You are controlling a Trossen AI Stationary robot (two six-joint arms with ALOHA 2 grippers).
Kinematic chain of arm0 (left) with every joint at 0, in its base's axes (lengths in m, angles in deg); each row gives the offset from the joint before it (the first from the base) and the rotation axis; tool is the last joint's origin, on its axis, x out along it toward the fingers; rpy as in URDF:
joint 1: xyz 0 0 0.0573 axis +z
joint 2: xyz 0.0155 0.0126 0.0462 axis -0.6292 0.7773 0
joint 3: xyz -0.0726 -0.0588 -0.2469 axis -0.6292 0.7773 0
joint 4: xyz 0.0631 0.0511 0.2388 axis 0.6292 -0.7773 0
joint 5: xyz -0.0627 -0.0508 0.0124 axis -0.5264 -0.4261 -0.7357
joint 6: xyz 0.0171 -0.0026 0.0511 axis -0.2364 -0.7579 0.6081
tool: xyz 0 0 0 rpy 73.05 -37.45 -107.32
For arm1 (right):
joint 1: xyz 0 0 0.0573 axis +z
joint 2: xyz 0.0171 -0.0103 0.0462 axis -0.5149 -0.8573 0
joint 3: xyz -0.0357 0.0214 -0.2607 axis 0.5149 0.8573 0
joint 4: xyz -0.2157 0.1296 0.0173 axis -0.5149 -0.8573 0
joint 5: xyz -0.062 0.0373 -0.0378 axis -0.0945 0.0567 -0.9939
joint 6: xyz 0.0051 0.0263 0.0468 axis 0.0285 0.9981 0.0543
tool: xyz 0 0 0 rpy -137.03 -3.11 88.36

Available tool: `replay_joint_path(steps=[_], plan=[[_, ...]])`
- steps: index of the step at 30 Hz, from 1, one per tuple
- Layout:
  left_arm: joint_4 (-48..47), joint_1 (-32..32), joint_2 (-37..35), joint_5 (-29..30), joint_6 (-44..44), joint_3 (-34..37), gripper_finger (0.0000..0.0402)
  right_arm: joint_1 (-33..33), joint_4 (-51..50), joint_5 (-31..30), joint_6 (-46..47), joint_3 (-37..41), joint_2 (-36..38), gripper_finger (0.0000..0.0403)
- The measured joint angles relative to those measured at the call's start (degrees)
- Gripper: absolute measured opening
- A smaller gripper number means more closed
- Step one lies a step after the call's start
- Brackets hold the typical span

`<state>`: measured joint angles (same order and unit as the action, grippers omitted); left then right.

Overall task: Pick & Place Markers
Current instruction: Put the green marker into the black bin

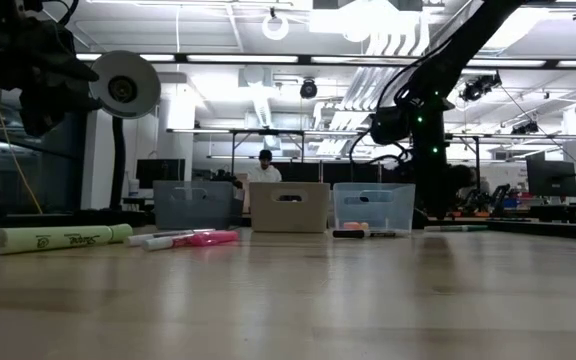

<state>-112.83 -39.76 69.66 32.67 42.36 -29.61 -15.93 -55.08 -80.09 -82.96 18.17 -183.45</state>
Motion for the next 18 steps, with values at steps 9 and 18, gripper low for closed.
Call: replay_joint_path(steps=[9, 18], plan=[[-0.01, 0.02, 0.0, -0.11, 0.0, 0.0, 0.0183, -5.23, 2.99, 6.21, -1.88, 0.0, 0.02, 0.0256], [-0.27, 0.01, 0.01, -0.09, -0.06, 0.0, 0.0183, -8.0, 4.87, 11.31, 2.43, -1.75, -3.84, 0.025]])
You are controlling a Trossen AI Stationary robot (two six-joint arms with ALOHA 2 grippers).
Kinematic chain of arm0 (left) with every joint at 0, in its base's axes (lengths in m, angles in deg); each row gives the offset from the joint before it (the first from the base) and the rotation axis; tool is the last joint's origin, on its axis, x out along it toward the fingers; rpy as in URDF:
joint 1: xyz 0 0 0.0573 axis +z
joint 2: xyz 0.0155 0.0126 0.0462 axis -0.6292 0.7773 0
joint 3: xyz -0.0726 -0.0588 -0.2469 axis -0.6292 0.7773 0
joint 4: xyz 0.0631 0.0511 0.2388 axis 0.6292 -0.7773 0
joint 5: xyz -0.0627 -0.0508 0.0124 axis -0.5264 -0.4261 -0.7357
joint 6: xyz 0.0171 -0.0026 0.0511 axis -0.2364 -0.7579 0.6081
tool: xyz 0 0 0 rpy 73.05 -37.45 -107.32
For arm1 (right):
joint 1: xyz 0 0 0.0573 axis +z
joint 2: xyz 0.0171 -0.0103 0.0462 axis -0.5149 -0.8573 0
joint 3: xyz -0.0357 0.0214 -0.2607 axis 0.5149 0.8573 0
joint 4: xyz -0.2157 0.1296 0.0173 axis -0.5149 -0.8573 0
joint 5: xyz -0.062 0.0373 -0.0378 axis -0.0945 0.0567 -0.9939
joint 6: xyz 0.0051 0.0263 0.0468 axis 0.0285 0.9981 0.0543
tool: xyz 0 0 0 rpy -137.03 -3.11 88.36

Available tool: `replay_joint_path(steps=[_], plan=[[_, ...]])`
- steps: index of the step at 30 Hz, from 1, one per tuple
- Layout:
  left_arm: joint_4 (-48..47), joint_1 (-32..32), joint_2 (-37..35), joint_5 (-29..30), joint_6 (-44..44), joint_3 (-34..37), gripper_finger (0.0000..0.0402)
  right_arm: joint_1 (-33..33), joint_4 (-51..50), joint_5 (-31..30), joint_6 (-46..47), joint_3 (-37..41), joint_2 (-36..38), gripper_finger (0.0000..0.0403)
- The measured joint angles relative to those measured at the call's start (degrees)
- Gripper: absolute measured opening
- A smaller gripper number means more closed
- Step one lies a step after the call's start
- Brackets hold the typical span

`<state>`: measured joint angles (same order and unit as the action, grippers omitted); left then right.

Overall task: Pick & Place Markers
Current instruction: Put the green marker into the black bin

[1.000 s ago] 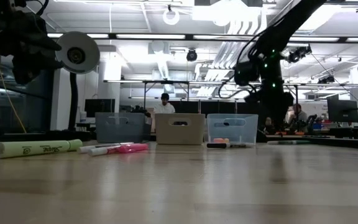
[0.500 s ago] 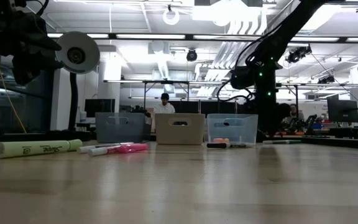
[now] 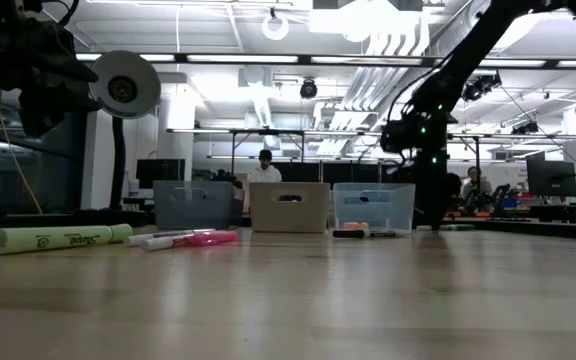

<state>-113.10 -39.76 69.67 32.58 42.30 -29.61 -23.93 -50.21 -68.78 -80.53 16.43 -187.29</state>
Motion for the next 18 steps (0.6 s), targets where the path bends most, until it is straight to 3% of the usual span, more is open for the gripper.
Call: replay_joint_path(steps=[8, 13, 18], plan=[[-0.02, 0.0, -0.01, 0.0, -1.45, 0.0, 0.0183, -1.86, -11.7, 4.16, 2.66, -10.1, -10.34, 0.0249], [-0.02, 0.0, -0.01, 0.13, -1.47, 0.0, 0.0183, -3.68, -16.15, 9.07, 1.26, -15.1, -11.87, 0.0249], [-0.08, -0.01, 0.01, 0.13, -1.47, 0.0, 0.0183, -4.31, -18.18, 8.8, -3.58, -16.59, -12.16, 0.0241]])
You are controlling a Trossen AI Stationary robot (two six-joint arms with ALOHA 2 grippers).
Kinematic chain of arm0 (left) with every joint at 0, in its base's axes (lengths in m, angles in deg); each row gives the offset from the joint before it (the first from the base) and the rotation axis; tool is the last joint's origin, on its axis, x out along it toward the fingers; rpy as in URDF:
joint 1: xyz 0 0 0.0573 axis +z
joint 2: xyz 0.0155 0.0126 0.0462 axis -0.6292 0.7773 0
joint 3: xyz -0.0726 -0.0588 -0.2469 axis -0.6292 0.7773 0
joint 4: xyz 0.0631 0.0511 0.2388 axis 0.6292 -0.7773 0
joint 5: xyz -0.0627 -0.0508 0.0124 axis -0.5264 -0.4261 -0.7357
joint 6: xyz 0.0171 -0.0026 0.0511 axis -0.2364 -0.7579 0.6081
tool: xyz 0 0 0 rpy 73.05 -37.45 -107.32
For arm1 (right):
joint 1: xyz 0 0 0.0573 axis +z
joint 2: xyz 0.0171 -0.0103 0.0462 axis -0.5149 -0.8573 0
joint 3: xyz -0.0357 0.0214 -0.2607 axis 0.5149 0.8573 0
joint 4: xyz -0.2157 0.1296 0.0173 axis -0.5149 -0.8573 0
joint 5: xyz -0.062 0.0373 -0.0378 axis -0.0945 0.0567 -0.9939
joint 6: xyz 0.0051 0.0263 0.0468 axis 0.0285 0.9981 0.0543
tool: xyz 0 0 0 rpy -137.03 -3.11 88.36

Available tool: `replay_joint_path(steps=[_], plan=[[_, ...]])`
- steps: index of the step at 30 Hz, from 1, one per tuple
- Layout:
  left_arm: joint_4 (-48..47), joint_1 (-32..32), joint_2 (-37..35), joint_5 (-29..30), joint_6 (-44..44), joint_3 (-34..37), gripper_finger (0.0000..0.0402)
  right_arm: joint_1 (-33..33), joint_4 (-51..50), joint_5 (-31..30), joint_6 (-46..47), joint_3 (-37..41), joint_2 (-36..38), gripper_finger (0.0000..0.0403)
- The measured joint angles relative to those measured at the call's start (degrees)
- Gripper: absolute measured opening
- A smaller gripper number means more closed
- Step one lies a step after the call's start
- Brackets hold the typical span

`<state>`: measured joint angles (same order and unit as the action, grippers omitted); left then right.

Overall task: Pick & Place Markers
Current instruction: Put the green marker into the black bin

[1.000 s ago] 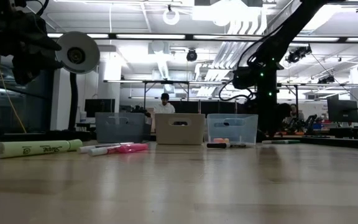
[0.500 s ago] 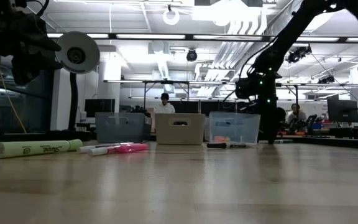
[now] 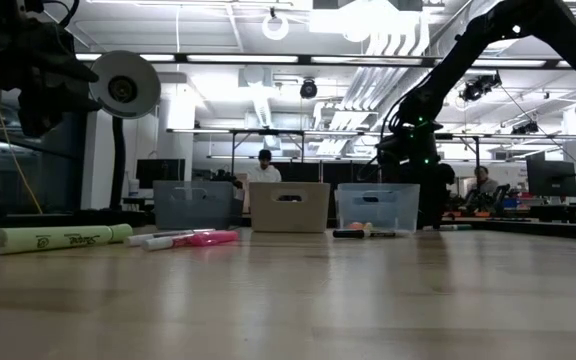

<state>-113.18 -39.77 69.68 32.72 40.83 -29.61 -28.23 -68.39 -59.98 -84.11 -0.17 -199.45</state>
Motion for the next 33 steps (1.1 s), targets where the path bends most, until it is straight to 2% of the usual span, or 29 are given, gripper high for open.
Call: replay_joint_path(steps=[12, 21, 33], plan=[[-0.04, 0.01, 0.0, -0.05, 0.02, 0.0, 0.0183, 2.49, 0.99, -2.6, -7.33, 2.0, 0.43, 0.0211], [-0.34, 0.01, -0.01, -0.44, 0.04, 0.0, 0.0183, 5.12, 5.08, -6.63, -6.06, 6.38, 0.72, 0.0201], [-0.33, 0.01, 0.0, -0.48, 0.03, 0.0, 0.0183, 5.49, 4.93, -5.24, 0.87, 6.75, 0.72, 0.0096]])
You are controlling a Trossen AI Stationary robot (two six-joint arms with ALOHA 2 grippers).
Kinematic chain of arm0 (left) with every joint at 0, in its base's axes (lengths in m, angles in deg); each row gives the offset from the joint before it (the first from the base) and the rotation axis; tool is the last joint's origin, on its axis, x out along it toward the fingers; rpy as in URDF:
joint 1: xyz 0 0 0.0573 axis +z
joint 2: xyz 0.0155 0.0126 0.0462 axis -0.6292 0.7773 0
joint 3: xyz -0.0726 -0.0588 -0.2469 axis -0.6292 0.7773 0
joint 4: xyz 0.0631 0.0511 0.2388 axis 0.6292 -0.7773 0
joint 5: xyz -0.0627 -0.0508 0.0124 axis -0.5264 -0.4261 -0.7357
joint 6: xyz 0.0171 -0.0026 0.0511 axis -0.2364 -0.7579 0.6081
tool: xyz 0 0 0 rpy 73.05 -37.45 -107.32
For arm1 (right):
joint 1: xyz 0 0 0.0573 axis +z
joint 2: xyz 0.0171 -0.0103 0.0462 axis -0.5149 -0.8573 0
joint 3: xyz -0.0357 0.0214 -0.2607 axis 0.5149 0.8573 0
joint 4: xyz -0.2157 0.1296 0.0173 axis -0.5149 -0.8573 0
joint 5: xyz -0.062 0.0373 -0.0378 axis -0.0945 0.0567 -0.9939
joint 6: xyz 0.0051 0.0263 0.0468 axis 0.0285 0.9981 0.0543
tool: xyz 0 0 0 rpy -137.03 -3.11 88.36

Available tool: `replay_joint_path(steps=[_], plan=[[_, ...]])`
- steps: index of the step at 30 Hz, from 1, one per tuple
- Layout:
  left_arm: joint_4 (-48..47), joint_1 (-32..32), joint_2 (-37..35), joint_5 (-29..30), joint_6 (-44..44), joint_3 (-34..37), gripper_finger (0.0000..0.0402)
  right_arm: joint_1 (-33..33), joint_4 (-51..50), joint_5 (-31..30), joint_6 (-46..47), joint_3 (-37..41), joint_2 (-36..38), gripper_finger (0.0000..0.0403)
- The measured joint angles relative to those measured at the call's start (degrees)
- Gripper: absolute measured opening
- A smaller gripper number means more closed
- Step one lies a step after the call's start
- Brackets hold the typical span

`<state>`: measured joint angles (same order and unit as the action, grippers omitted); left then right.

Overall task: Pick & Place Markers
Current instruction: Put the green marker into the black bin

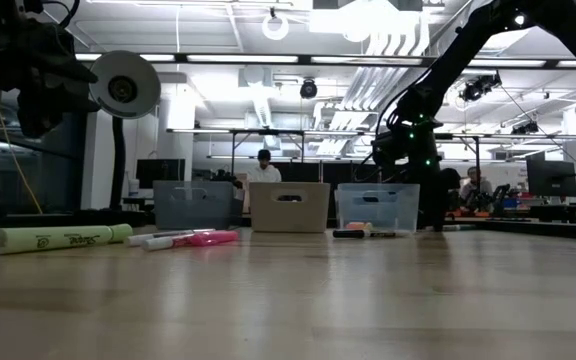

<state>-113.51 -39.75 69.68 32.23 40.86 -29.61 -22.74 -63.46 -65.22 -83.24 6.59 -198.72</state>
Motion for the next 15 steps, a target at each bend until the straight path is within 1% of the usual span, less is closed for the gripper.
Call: replay_joint_path(steps=[8, 11, 15], plan=[[0.02, -0.01, -0.01, -0.03, 0.01, 0.0, 0.0183, -0.19, -0.07, -0.2, 5.7, 0.23, 0.84, 0.0017], [0.02, -0.01, 0.0, -0.04, 0.01, 0.0, 0.0183, -0.57, 0.08, 0.12, 8.59, 0.35, 1.73, 0.0015], [0.02, -0.01, -0.01, -0.04, 0.01, 0.0, 0.0183, -1.01, 0.36, 0.59, 14.6, 0.37, 2.58, 0.0027]])
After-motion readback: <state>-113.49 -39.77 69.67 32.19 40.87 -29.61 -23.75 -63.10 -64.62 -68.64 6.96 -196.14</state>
